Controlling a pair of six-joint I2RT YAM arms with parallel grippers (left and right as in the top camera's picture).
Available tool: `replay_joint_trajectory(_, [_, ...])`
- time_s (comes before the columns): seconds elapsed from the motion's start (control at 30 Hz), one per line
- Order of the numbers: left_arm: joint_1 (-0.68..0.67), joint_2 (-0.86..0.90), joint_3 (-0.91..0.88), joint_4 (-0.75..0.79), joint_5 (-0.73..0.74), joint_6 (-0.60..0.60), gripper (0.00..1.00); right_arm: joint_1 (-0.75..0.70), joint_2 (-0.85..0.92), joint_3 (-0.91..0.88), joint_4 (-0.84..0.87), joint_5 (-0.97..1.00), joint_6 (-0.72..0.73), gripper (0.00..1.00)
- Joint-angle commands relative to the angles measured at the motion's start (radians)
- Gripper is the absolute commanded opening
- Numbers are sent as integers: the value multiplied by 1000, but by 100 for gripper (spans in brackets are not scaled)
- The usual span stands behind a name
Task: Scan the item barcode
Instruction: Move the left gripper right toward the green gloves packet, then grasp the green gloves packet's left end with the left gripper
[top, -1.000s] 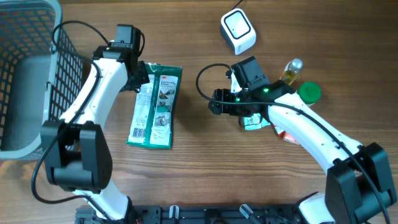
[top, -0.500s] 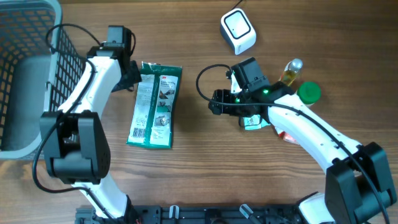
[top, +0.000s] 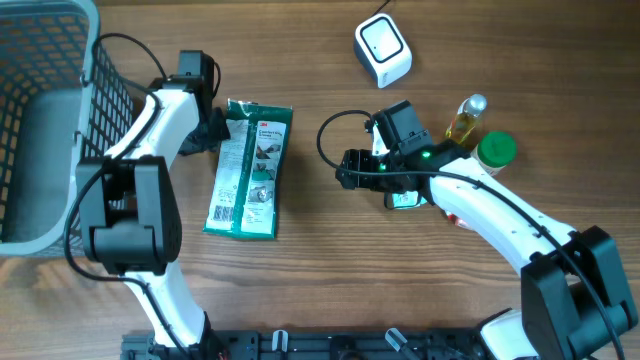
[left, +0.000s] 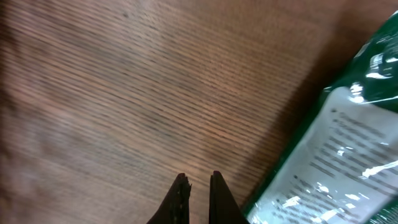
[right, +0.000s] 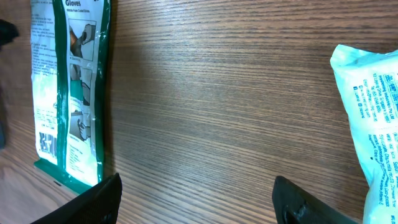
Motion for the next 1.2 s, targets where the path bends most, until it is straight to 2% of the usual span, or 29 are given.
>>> replay_joint_trajectory(0.0, [2,37,-32,3,33,-2,4,2,10,-13,11,19,13,77])
replay_joint_trajectory(0.37, [-19,37,-73,-5,183,-3,4,2,10,-34,32,19,38,78])
replay_joint_trajectory(0.87, [-232,37,-73,-31,184,-3,4,2,10,-34,28,18,38,78])
replay_joint_trajectory(1.17, [-230,8,-48,-52,175,-37,4,2,10,-34,31,16,38,78])
